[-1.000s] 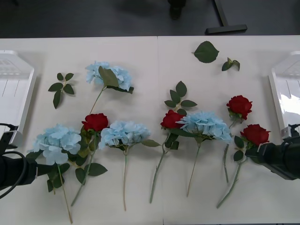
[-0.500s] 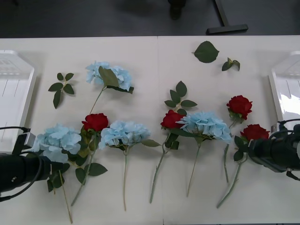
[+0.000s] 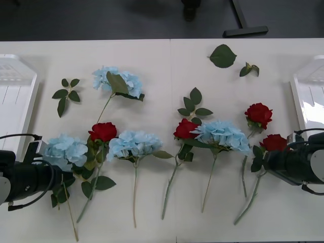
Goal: Place the red flowers into the right box and the blue flowers into the left box. If a person shows an open palm, hand one flower to the person first, then continue sorting.
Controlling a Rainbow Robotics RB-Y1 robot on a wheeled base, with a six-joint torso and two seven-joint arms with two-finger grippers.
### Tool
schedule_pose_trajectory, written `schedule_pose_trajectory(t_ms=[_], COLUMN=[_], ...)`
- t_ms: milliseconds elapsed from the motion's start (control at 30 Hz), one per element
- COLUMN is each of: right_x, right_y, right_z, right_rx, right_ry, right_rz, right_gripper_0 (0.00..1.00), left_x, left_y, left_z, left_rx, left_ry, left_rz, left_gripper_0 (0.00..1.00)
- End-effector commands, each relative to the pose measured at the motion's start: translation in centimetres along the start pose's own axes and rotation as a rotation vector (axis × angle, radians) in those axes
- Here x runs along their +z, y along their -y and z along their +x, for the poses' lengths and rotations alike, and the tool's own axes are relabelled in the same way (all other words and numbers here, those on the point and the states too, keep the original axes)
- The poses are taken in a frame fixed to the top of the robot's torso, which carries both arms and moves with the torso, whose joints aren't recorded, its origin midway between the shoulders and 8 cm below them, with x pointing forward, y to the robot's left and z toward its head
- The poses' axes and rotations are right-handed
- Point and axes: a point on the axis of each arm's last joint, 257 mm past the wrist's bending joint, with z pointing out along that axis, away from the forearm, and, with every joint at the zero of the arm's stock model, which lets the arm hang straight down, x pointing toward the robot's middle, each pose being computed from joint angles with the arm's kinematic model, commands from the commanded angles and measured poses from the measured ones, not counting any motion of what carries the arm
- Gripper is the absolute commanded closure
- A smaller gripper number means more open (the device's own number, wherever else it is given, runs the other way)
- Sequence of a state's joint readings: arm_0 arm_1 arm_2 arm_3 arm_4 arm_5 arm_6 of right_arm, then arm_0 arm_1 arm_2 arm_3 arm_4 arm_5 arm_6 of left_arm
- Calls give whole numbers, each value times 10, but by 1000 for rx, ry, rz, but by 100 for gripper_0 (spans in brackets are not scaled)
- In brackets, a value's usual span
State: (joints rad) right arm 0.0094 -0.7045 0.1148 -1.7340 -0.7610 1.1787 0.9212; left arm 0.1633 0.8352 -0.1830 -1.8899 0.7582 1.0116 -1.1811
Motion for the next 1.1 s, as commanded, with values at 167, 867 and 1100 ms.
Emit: schedule_pose_trajectory(t_ms=[167, 867, 1100], right_x=[2, 6, 6], right_y=[-21, -18, -16], right_z=[-10, -15, -18], right_rx=[-20, -68, -74], right_ry=[34, 67, 80], right_rz=[-13, 32, 46], right_gripper_0=[0, 49, 93], left_x=[7, 18, 15], left_y=[12, 4, 3], left_z=[-12, -7, -17], left_rx=[-36, -18, -13], left_ry=[28, 23, 43], left_rz=[0, -43, -47], left_gripper_0=[6, 100, 100])
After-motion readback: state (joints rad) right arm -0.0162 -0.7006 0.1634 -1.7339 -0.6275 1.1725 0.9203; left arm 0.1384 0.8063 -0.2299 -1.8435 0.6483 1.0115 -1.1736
